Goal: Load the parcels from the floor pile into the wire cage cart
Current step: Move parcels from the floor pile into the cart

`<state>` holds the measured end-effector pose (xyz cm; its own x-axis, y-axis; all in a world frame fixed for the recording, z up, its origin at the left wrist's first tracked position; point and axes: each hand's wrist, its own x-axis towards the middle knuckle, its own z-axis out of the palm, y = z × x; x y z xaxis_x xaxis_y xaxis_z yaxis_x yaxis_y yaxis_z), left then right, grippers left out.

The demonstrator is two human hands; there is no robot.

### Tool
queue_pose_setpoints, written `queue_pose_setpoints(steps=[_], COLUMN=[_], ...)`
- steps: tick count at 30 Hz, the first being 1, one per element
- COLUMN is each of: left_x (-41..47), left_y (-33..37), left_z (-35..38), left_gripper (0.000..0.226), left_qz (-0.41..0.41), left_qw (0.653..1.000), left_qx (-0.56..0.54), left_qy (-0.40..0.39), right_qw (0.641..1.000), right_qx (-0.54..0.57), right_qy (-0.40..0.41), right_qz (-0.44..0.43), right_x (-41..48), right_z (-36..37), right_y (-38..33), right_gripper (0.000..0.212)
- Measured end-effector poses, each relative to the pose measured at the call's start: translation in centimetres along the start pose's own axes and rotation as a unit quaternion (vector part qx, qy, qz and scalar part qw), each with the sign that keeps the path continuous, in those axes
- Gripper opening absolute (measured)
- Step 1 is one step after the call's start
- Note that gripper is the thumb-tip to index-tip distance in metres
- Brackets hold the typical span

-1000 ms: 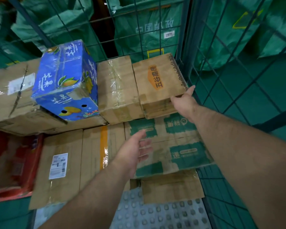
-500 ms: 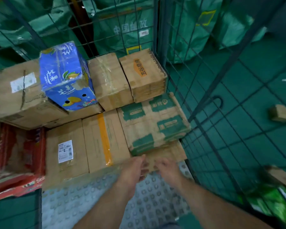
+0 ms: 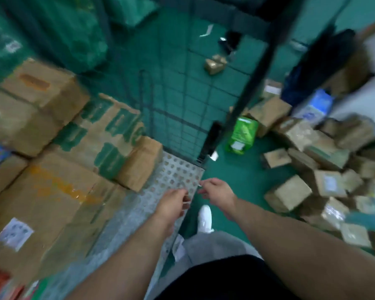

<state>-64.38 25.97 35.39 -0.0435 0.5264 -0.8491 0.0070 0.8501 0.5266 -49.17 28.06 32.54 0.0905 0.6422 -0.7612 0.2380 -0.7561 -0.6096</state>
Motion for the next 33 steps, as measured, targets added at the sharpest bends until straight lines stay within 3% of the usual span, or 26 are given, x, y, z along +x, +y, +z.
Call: queue_pose_setpoints(steps=[8,16,26,33], left_x=[-2.2,-4.8,-11.0,-14.3], left_y=[-1.4,-6.3,-14.8,-18.3], left_z=[10.8,25.0,46.9,58.5], left_gripper=[0.022,0.017,0.017,0.019], left_qz=[0.050,0.069,0.048,0.047], left_qw=[0.973,0.904,0.833,0.797], left_qx=[0.201,0.379,0.496,0.540], left_qy=[-0.098,-0.186,-0.242,-0.266], right_qw=[0.988,0.941,0.913,0.892], right_qx=[0.084,0.213,0.261,0.275], right_qy=[0.127,0.253,0.290,0.319], right_qz=[0.005,0.069,0.116,0.162], right_x=[-6.0,-13.5,-20.4,-22.9], right_z=[-11.3,-22.7,-38.0,-48.7], right_y=[7.3,20.8,37.1,45.8], right_gripper=[0.017,0.018,0.018,0.022])
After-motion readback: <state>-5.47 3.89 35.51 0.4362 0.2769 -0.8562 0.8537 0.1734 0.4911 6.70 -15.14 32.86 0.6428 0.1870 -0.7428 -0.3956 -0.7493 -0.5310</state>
